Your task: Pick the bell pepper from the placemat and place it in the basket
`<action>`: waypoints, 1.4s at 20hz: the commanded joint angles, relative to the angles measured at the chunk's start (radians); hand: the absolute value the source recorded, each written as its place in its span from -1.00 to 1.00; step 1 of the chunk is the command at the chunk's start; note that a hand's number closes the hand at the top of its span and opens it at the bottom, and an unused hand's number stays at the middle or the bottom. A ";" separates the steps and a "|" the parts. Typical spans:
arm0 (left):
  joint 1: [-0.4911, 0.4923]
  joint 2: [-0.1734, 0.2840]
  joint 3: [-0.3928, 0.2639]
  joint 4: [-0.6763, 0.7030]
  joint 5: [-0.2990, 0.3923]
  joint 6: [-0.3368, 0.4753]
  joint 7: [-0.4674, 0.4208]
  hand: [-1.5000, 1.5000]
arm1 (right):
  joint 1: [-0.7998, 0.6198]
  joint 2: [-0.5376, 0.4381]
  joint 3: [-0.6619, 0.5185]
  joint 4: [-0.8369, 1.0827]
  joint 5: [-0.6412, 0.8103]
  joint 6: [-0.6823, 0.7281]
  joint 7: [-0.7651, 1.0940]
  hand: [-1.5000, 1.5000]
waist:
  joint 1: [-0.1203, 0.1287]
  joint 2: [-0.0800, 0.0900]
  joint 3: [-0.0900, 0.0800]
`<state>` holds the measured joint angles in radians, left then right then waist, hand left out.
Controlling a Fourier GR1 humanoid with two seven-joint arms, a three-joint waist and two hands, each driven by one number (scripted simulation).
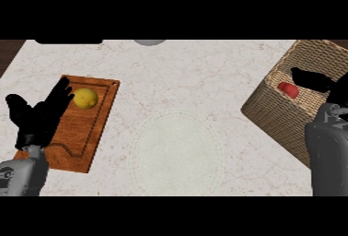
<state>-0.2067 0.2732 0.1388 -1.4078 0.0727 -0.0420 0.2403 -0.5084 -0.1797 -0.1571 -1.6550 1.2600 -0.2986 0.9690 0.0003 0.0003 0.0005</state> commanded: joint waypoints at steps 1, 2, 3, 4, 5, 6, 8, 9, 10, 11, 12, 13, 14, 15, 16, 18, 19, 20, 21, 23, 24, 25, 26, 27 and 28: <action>0.023 -0.025 0.004 -0.002 -0.013 0.010 -0.026 0.00 | 0.018 -0.015 -0.019 0.046 -0.063 -0.056 -0.067 -1.00 | 0.002 0.000 0.000; -0.018 0.011 0.022 0.022 0.006 -0.018 0.003 0.00 | 0.075 -0.059 -0.061 -0.005 -0.162 -0.042 -0.139 -1.00 | -0.003 0.000 0.000; -0.022 0.041 0.038 -0.004 0.025 -0.041 0.033 0.00 | -0.001 -0.042 -0.056 0.052 -0.157 -0.082 -0.136 -1.00 | 0.003 0.000 0.000; -0.048 0.004 0.022 0.073 -0.013 -0.007 -0.024 0.00 | 0.064 -0.038 -0.061 0.015 -0.160 -0.129 -0.164 -1.00 | -0.003 0.001 0.000; 0.070 0.016 0.026 -0.072 0.029 -0.040 0.013 0.00 | 0.043 -0.028 -0.058 -0.030 -0.136 -0.141 -0.137 -1.00 | 0.007 -0.003 0.000; 0.025 -0.014 -0.005 -0.040 -0.015 0.001 0.015 0.00 | 0.018 -0.046 -0.090 -0.017 -0.152 -0.146 -0.132 -1.00 | 0.002 -0.001 0.000; 0.013 -0.020 -0.003 0.024 -0.032 0.005 -0.048 0.00 | 0.034 0.024 -0.098 -0.129 -0.108 -0.164 -0.022 -1.00 | -0.008 -0.003 -0.001; -0.010 0.007 0.015 -0.007 -0.006 -0.006 0.020 0.00 | 0.055 -0.035 -0.183 -0.106 -0.190 -0.220 -0.093 -1.00 | -0.008 -0.003 0.001; -0.008 -0.013 0.003 -0.043 -0.006 0.012 0.049 0.00 | 0.046 0.006 -0.161 -0.181 -0.140 -0.206 -0.028 -1.00 | -0.008 -0.006 0.000; 0.026 -0.005 0.017 0.002 -0.018 0.003 -0.025 0.00 | 0.080 0.002 -0.196 -0.216 -0.197 -0.239 -0.059 -1.00 | -0.014 -0.005 0.000; 0.011 0.009 0.028 0.026 -0.008 -0.015 -0.034 0.00 | 0.051 0.002 -0.210 -0.245 -0.169 -0.223 -0.016 -1.00 | -0.014 -0.004 -0.001; 0.000 0.039 0.051 0.022 0.024 -0.043 0.002 0.00 | 0.114 0.021 -0.237 -0.307 -0.207 -0.252 -0.030 -1.00 | -0.024 -0.007 0.000; 0.004 -0.002 0.032 0.000 0.006 -0.002 0.004 0.00 | 0.130 -0.015 -0.288 -0.332 -0.264 -0.223 -0.033 -1.00 | -0.024 -0.007 0.000; -0.039 0.010 0.026 -0.006 -0.009 0.011 0.038 0.00 | 0.170 0.002 -0.293 -0.378 -0.298 -0.220 -0.040 -1.00 | -0.027 -0.007 0.001; 0.060 -0.003 0.023 -0.018 -0.003 -0.017 -0.025 0.00 | 0.222 -0.015 -0.329 -0.411 -0.356 -0.218 -0.069 -1.00 | -0.018 -0.007 0.000; 0.037 -0.007 0.022 -0.044 -0.009 0.011 0.016 0.00 | 0.326 -0.047 -0.386 -0.558 -0.470 -0.116 -0.047 -1.00 | -0.034 -0.011 0.001; 0.014 -0.019 0.035 0.042 -0.019 0.023 -0.036 0.00 | 0.347 -0.075 -0.419 -0.564 -0.555 -0.091 -0.061 -1.00 | -0.036 -0.006 0.000; 0.047 0.018 0.040 -0.028 0.023 -0.039 0.012 0.00 | 0.415 -0.026 -0.403 -0.656 -0.582 -0.070 -0.048 -1.00 | -0.031 -0.010 0.000; 0.042 -0.008 0.036 -0.014 -0.009 0.011 -0.012 0.00 | 0.462 -0.061 -0.468 -0.672 -0.674 -0.046 -0.065 -1.00 | -0.041 -0.011 0.001; 0.061 0.009 0.033 -0.048 -0.011 -0.001 -0.002 0.00 | 0.590 -0.045 -0.491 -0.708 -0.786 0.006 -0.113 -1.00 | -0.047 -0.014 0.002; 0.017 -0.022 0.028 0.031 -0.025 0.023 -0.029 0.00 | 0.633 -0.011 -0.472 -0.770 -0.793 0.035 -0.099 -1.00 | -0.049 -0.009 0.000; 0.021 -0.005 0.039 -0.004 -0.006 0.008 -0.006 0.00 | 0.678 -0.001 -0.527 -0.750 -0.898 0.017 -0.171 -1.00 | -0.044 -0.010 0.002; 0.080 -0.005 0.048 -0.036 0.000 0.005 -0.024 0.00 | 0.710 -0.019 -0.583 -0.769 -0.972 0.041 -0.183 -1.00 | -0.046 -0.014 0.002; 0.018 -0.002 0.038 -0.042 -0.006 0.023 0.046 0.00 | 0.755 -0.009 -0.602 -0.764 -1.011 0.063 -0.218 -1.00 | -0.057 -0.015 0.003; 0.018 0.008 0.054 -0.011 0.002 0.006 0.010 0.00 | 0.768 -0.038 -0.651 -0.750 -1.077 0.096 -0.225 -1.00 | -0.053 -0.013 0.001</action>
